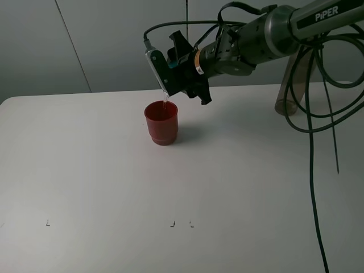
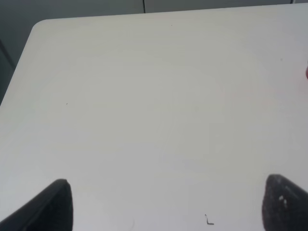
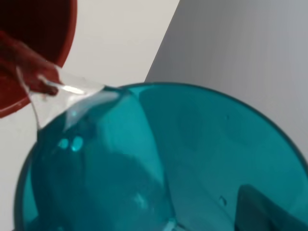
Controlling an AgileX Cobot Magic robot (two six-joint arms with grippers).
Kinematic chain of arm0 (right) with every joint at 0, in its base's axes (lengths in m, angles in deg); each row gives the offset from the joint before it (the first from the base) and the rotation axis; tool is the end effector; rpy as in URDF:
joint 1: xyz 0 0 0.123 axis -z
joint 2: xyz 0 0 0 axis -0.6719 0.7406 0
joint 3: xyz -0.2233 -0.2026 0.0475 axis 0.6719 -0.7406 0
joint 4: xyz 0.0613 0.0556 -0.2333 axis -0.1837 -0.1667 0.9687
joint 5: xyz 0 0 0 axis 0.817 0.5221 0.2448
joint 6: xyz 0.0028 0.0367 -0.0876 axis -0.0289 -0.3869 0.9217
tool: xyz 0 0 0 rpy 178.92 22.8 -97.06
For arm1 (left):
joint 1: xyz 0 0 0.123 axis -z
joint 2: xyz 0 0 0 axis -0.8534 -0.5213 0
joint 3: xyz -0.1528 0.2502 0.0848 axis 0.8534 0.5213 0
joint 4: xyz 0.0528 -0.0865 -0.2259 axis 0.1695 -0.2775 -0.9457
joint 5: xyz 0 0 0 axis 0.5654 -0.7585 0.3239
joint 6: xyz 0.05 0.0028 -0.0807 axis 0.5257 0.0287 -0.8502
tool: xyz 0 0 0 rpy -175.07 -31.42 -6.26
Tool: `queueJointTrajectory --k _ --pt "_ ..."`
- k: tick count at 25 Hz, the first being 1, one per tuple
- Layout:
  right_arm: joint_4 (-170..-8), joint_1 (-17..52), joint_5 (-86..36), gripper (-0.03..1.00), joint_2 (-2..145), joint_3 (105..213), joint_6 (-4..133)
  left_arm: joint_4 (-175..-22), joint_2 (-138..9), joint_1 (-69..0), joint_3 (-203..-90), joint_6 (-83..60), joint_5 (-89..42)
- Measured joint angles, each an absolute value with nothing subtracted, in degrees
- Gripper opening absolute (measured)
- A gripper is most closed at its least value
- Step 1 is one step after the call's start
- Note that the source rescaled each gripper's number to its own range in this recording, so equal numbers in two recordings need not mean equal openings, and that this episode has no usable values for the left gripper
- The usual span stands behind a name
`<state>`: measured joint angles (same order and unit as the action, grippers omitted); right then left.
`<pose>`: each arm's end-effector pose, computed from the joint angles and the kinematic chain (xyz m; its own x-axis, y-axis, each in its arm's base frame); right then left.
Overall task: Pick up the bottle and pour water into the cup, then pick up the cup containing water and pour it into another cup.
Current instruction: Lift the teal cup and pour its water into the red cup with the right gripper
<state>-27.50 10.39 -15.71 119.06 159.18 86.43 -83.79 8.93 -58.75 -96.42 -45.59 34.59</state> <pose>0.4070 0.2525 0.1832 0.5901 -0.7995 0.1120 -0.4164 -0.4203 -0.8062 -0.0280 0.0017 0.2741 -0.4696 0.0152 -0.8828 -0.0117 0.9997 0.0235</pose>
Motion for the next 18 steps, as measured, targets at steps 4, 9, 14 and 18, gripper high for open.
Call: queueJointTrajectory --k 4,9,14,18 --pt "-25.3 10.4 -15.4 0.06 119.1 159.3 86.5 -83.8 8.9 -58.7 -96.4 -45.6 34.6" --pt "-22.8 10.4 -15.2 0.06 119.1 160.4 86.5 -83.8 8.9 -58.7 -96.4 -46.0 34.6" --pt "-20.7 10.4 -14.9 0.06 119.1 160.4 86.5 -83.8 8.9 -58.7 -96.4 -46.0 34.6" --pt "-19.3 10.4 -14.9 0.06 119.1 160.4 86.5 -83.8 8.9 -58.7 -96.4 -45.6 34.6"
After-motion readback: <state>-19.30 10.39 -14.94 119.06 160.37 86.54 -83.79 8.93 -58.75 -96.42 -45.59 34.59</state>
